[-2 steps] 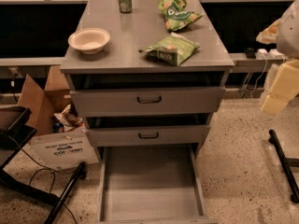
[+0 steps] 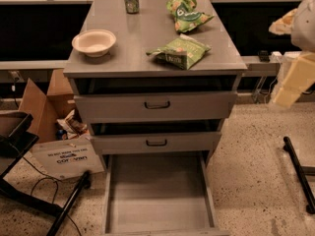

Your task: Place green rice chip bag into bottom drawer

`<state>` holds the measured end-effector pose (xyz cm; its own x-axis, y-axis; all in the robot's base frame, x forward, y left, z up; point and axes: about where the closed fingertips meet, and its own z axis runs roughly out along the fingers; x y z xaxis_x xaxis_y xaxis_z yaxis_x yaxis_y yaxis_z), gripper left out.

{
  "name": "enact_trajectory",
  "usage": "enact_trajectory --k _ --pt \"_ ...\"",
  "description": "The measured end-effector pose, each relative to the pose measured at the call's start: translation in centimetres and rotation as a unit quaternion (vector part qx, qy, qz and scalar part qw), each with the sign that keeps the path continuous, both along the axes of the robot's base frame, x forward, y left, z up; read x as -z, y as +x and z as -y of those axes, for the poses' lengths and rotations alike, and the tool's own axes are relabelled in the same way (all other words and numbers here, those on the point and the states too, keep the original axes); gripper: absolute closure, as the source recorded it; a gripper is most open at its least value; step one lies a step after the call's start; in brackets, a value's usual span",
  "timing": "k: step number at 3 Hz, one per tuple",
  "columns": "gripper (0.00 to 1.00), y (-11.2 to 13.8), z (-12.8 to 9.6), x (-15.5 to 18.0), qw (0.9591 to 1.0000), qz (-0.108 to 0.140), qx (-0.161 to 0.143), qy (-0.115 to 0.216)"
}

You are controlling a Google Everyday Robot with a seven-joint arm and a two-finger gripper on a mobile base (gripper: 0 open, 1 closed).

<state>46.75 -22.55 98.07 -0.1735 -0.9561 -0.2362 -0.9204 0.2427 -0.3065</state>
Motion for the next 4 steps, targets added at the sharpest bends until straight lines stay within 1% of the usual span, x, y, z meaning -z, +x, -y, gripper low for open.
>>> enact_trajectory --k 1,2,3,4 --pt "0.00 9.1 1.1 -1.4 0.9972 0.068 -0.013 0.028" --pt "0.00 14.9 1.4 -3.1 0.9915 0.115 -0.006 0.061" --pt "0.00 21.5 0.8 -4.7 0.9761 0.174 0.009 0.129" --pt "0.00 22.1 0.7 -4.6 0.9749 0.179 0.005 0.133"
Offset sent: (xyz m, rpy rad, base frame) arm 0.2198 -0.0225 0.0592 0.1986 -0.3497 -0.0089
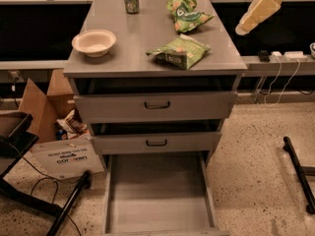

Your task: Place green rice chip bag into bottom drawer

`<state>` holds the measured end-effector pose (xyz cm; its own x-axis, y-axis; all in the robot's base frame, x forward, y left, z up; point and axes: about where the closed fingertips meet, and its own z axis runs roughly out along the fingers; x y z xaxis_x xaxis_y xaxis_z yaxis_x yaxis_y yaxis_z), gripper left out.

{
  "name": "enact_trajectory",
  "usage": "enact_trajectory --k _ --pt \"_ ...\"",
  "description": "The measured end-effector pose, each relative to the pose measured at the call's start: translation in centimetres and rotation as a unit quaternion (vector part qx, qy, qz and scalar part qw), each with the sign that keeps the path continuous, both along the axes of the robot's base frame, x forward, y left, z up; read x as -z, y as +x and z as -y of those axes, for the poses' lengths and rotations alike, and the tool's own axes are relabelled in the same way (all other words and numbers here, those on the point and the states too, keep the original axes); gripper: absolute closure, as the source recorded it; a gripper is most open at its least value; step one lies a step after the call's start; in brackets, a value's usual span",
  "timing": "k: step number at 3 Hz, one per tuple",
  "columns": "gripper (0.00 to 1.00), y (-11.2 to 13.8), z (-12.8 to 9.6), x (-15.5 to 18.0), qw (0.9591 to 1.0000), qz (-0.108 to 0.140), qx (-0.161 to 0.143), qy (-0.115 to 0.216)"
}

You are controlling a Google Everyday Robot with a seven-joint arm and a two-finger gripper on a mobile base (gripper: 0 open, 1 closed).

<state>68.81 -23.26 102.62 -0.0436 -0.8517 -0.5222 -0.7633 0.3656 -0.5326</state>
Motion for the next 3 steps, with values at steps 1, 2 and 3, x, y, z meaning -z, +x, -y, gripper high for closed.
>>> enact_trajectory --k 1,2,3 --pt "0.00 1.7 -0.1 0.2 0.9997 0.019 -0.012 0.010" --pt "0.00 6.7 -2.2 2.4 0.9987 0.031 -0.036 0.018" --pt "0.00 12.2 -4.0 4.2 0.9965 0.059 -0.042 0.041"
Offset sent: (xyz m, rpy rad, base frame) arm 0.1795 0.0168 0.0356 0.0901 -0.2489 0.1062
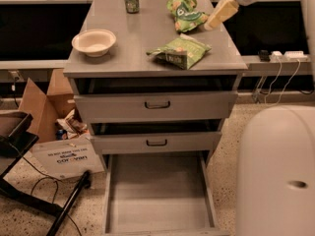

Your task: Place green rice chip bag into bottom drawer

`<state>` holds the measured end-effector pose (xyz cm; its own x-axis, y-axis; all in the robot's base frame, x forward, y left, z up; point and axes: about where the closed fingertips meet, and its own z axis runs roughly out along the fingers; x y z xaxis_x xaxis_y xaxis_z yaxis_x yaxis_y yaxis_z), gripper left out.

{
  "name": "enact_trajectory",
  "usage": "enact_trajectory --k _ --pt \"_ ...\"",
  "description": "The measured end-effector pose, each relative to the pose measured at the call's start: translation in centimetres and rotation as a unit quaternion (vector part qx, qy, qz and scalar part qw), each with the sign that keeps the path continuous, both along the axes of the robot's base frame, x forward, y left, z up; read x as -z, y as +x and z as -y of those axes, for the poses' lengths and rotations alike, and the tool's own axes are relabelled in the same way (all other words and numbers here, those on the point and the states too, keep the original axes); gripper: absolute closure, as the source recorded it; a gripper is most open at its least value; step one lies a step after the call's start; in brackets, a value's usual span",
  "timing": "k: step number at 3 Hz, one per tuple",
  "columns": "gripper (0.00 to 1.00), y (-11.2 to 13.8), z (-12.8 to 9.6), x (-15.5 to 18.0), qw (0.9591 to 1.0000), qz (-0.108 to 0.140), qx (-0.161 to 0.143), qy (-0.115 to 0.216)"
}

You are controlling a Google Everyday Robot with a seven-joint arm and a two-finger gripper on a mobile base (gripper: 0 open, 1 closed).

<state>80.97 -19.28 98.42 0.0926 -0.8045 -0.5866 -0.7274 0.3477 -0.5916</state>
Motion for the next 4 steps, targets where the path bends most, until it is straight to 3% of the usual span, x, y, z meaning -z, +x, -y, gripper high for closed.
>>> enact_trajectory --k 1,2,3,4 --pt "0.00 4.9 -0.9 -0.2 0.9976 0.053 0.017 0.040" --pt "0.00 8.1 -1.0 0.9 0.9918 0.069 0.054 0.093" --pt "0.00 11.4 -1.8 2.6 0.9791 0.072 0.095 0.165" --pt "0.00 11.4 -1.8 2.6 0.9790 0.072 0.095 0.165"
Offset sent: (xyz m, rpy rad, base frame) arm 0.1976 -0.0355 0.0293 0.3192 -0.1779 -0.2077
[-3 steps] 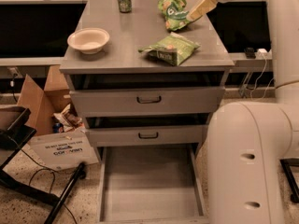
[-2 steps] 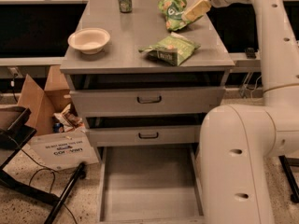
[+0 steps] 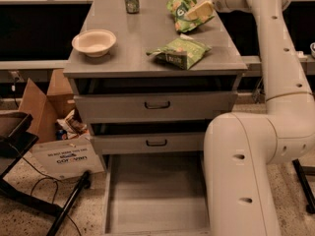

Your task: Place green rice chip bag into bottom drawer

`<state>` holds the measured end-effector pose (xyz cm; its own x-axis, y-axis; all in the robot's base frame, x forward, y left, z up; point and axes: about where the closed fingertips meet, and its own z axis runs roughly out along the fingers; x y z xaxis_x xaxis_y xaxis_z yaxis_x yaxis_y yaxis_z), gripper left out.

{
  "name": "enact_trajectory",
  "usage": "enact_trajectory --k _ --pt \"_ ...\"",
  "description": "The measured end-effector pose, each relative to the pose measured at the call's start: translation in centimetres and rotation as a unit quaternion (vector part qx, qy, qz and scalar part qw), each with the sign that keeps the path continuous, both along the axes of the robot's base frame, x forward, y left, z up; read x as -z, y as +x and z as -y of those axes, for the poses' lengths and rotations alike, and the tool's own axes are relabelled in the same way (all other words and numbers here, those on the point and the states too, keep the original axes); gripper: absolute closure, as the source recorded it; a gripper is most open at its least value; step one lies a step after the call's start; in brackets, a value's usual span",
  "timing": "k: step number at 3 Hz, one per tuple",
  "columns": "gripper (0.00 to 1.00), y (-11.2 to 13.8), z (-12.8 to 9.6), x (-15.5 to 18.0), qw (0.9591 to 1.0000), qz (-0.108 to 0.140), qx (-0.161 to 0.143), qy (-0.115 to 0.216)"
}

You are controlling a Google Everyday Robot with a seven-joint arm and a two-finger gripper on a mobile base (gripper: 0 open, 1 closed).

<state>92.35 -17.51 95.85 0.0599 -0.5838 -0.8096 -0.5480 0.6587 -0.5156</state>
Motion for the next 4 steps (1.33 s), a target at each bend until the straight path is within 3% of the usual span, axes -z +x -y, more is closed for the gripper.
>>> enact_trajectory --k 2,3,4 --pt "0.00 3.1 -2.4 1.7 0.9981 0.019 0.012 0.057" --pt "0.00 4.9 -4.9 3.4 0.9957 0.015 0.019 0.089" --pt "0.00 6.2 -6.6 4.7 0.9944 0.000 0.038 0.099"
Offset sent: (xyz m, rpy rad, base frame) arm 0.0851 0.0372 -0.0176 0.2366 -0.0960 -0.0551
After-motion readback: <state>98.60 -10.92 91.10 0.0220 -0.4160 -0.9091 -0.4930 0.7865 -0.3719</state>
